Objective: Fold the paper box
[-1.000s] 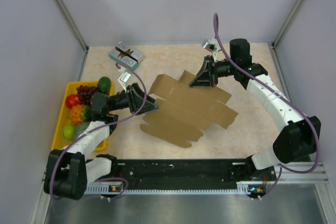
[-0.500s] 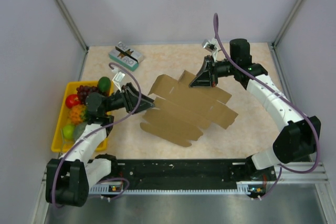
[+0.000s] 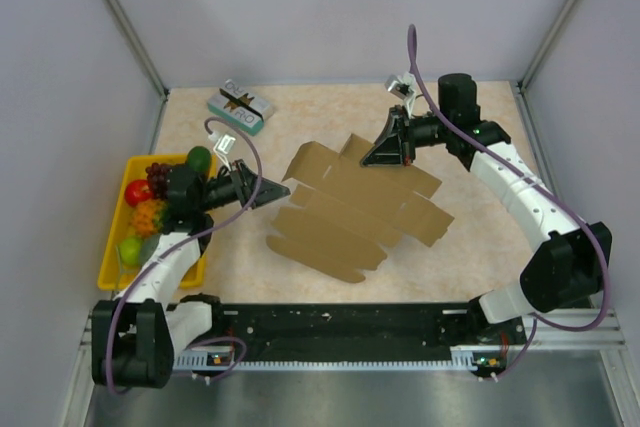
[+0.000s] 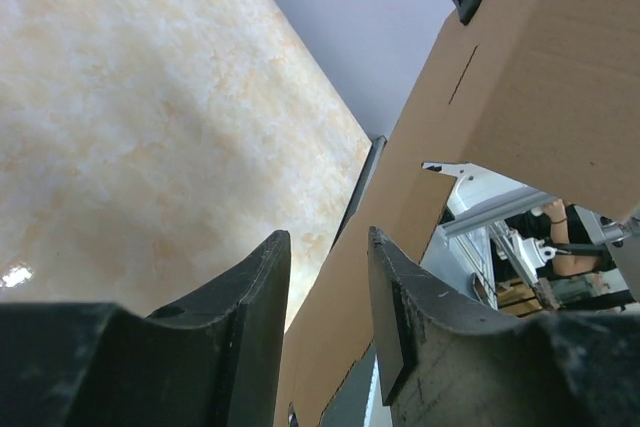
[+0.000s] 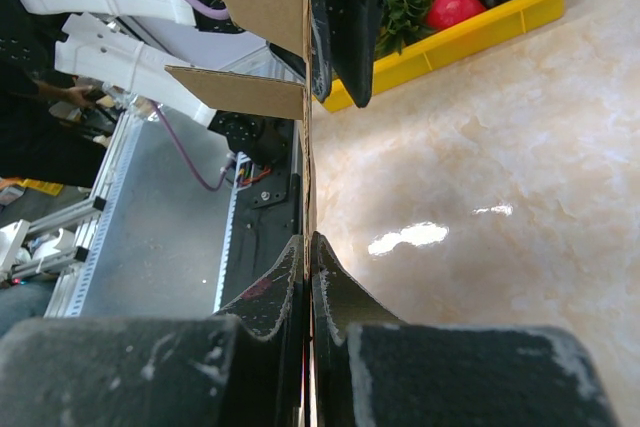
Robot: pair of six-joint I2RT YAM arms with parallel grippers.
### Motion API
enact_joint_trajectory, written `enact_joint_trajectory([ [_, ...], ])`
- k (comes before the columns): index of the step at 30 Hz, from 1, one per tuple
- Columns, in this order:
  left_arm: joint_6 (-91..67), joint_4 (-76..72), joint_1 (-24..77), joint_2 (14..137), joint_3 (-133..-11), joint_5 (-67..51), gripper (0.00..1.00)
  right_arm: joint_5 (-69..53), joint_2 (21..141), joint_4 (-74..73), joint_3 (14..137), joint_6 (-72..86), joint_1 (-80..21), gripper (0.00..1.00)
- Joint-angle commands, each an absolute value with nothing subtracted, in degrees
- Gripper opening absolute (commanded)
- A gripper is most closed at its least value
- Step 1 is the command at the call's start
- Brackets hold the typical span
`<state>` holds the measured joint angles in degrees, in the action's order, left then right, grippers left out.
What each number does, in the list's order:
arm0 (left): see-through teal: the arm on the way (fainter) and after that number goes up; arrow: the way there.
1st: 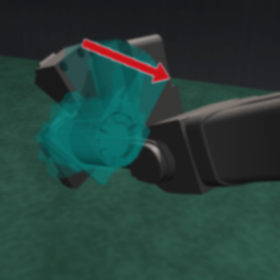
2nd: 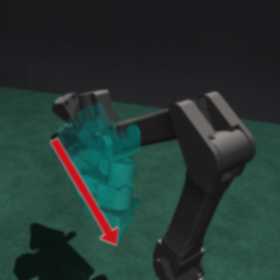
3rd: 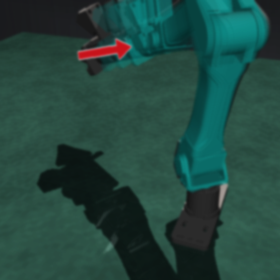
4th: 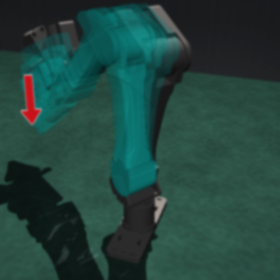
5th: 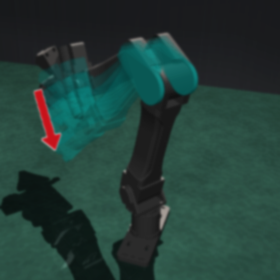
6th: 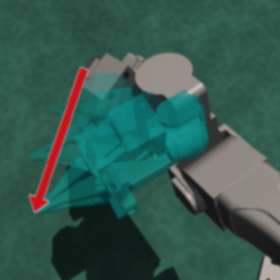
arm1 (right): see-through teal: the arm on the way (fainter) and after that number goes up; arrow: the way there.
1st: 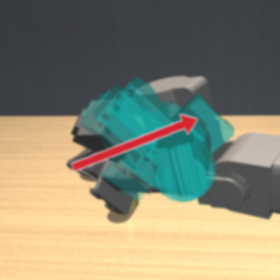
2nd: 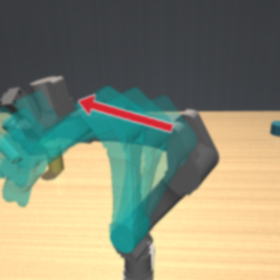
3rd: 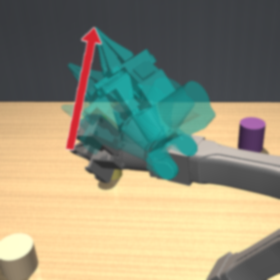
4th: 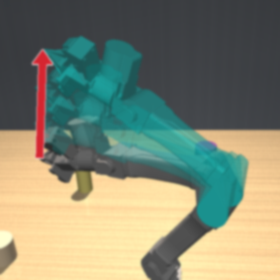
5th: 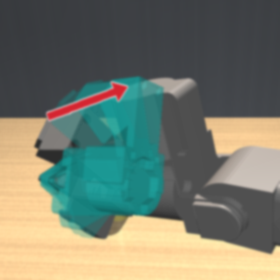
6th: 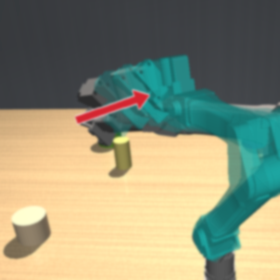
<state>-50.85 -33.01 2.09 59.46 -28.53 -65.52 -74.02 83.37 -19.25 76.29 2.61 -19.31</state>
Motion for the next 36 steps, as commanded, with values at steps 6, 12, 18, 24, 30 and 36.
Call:
enact_joint_trajectory([
  [6,-52.7,-38.7,5.1,61.4,-30.7,-66.4,0.44,-74.8,81.0,-16.4,78.2,2.4,-18.7,0.00],
  [12,-55.9,-45.1,5.7,60.3,-29.7,-68.6,0.53,-74.9,81.4,-16.5,78.2,2.2,-18.8,0.00],
  [18,-53.3,-41.7,7.9,61.0,-30.5,-68.0,0.53,-74.8,81.0,-16.3,78.3,2.4,-18.8,0.00],
  [24,-52.3,-41.8,12.3,61.5,-30.8,-67.6,0.54,-74.9,81.4,-16.4,78.2,2.4,-18.8,0.00],
  [30,-49.8,-39.4,14.2,63.5,-31.8,-65.7,0.54,-74.9,80.9,-16.4,78.2,2.5,-19.1,0.00],
  [36,-49.3,-39.4,15.8,65.5,-33.0,-64.2,0.49,-75.0,80.6,-16.3,78.4,2.8,-19.6,0.00],
])
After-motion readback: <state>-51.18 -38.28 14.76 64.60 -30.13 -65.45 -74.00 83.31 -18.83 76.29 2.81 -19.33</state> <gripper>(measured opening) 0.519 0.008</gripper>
